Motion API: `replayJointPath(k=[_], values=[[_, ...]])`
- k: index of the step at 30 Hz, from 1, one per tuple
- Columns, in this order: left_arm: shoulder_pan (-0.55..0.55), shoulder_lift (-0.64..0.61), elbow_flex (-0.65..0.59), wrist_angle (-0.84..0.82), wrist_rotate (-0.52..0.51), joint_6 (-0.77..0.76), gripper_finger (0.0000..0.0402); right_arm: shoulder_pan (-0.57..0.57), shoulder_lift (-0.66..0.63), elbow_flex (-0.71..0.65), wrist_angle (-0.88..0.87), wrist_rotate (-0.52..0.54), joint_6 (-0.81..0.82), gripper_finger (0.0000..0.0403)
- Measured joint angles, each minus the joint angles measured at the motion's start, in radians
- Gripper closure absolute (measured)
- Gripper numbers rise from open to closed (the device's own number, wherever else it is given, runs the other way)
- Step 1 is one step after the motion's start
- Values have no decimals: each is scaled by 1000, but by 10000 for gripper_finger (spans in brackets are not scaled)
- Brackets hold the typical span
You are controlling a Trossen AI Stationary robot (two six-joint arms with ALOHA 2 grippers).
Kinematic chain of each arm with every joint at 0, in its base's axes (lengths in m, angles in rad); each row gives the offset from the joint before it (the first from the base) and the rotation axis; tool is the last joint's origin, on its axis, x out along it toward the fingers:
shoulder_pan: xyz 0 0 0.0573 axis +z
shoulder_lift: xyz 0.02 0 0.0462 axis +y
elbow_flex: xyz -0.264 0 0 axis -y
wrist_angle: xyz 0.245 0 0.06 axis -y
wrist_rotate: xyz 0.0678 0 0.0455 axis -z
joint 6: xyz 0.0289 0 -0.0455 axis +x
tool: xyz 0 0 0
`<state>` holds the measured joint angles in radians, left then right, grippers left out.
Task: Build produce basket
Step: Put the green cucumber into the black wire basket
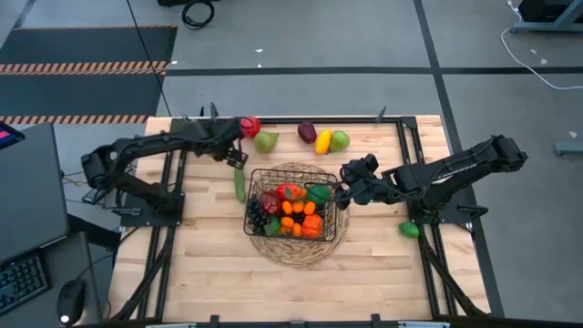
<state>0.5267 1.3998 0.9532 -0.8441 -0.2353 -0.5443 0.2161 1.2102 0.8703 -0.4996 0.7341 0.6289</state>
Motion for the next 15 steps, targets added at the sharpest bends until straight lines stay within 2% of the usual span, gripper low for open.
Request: replayJointPath(k=[7,10,15], values=[[3,0,-170,271,182,-35,158,-10,0,0,14,2,-19,53],[-17,0,-206,350,194,-68,157,-11,0,0,23,4,-21,53],[-44,0,-210,325,199,-100,157,-10,0,0,36,3,-23,53]])
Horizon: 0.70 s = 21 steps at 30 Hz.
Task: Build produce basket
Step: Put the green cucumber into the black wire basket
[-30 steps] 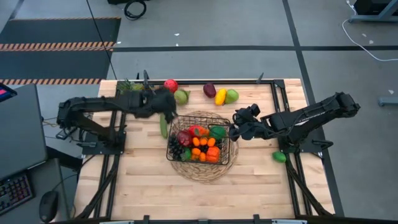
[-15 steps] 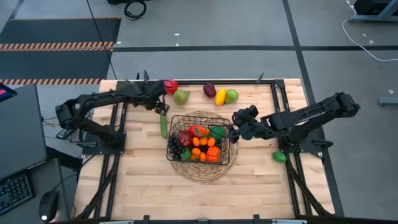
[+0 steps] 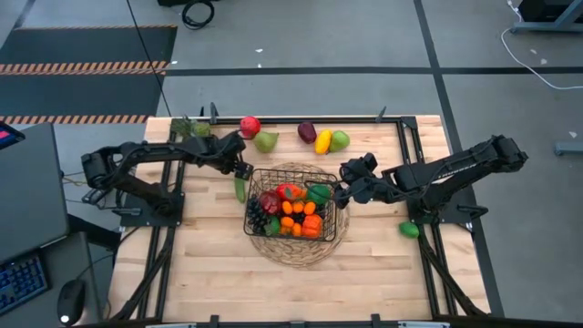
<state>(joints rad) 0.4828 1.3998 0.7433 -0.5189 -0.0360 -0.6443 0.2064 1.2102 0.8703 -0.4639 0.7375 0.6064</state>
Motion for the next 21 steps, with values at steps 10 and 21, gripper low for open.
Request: replayJointPath(k=[10,21], values=[[-50,91,0,-17,-57,-83,158,2,0,0,29,-53,-1,53],[-57,204,4,-21,-79,-24,172,4,0,0,46,-57,-27,53]])
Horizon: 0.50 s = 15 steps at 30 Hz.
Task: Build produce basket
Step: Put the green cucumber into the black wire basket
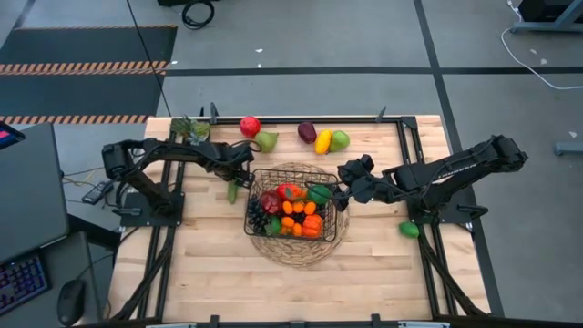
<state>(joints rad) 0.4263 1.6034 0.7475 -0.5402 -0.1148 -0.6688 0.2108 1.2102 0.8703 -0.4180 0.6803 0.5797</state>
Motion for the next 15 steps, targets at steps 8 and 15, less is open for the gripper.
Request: replayJointPath(k=[8,15], values=[[0,-34,-2,7,0,102,239,0,0,0,0,2,-7,53],[10,-82,-3,-25,-6,140,266,0,0,0,0,4,-11,53]])
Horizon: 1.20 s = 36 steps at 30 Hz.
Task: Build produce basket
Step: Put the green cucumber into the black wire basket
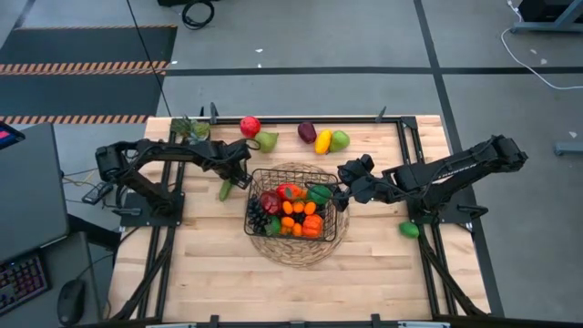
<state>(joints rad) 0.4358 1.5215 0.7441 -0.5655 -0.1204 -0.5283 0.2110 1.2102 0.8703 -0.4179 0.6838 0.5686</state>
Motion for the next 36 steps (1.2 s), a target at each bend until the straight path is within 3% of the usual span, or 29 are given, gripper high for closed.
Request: replayJointPath(k=[7,18,24,32,36], values=[[0,-112,51,-59,-5,69,264,0,0,0,6,5,-22,53],[-67,-276,284,-88,-95,143,261,-2,0,0,6,6,-22,53],[-204,-280,415,-42,-116,186,260,-3,0,0,6,7,-22,53],[-427,-264,422,189,-120,294,256,4,-9,0,-76,5,-35,53],[-513,-223,423,277,-175,349,258,5,-46,0,-121,45,14,53]])
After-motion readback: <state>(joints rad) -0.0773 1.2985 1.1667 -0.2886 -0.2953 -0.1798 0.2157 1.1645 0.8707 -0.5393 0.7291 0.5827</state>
